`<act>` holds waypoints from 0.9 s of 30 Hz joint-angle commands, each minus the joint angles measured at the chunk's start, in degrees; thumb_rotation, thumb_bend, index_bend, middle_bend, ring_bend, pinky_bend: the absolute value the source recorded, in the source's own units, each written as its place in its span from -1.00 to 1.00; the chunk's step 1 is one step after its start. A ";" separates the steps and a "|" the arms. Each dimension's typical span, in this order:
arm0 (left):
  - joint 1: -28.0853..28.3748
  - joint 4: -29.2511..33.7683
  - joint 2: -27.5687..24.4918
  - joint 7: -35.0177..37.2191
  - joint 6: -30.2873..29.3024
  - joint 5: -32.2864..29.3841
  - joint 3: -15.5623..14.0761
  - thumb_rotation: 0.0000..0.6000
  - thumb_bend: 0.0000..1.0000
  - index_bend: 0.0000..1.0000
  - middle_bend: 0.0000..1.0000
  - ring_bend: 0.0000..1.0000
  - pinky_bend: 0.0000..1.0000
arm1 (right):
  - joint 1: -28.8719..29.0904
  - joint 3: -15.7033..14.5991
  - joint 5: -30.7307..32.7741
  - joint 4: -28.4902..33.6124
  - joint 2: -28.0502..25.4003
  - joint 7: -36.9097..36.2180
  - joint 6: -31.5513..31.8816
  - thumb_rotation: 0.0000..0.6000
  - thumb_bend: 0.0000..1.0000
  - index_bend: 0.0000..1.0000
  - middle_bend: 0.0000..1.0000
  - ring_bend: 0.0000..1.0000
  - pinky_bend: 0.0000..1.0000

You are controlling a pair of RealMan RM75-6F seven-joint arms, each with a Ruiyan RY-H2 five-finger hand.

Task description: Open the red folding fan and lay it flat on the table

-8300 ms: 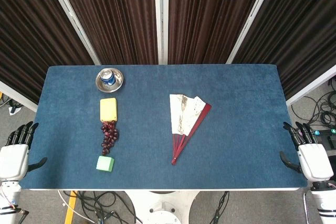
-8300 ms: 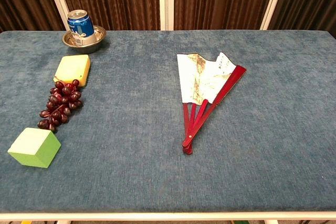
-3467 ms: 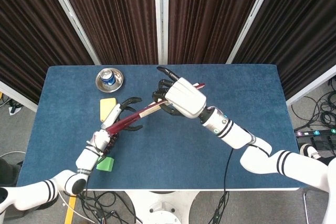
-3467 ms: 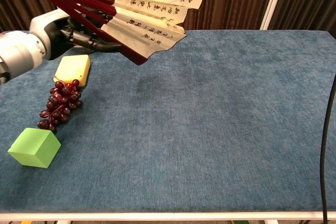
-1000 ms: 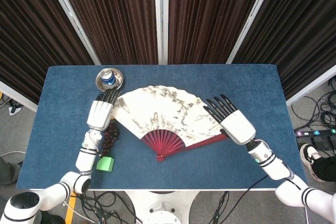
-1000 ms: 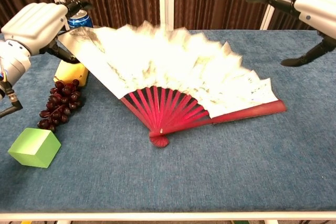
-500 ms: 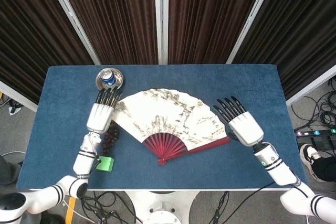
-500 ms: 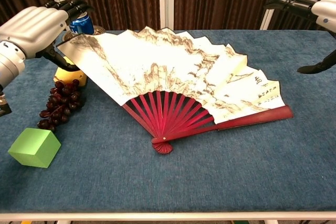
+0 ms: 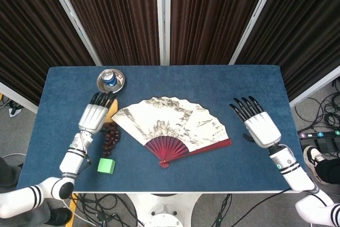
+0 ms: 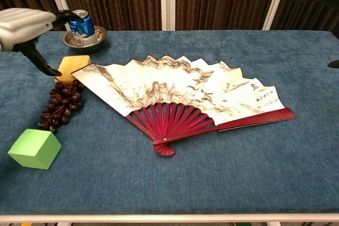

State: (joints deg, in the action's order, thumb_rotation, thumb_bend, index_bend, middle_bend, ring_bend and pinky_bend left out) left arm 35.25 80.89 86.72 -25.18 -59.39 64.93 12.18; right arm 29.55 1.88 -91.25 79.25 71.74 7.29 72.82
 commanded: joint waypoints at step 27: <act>-27.43 7.63 -14.40 20.24 -27.37 10.27 -10.51 1.00 -1.00 -0.87 -0.98 -1.00 -0.91 | -19.87 -2.27 6.28 5.37 -7.72 -16.21 14.16 1.00 -0.43 -0.97 -0.77 -1.00 -1.00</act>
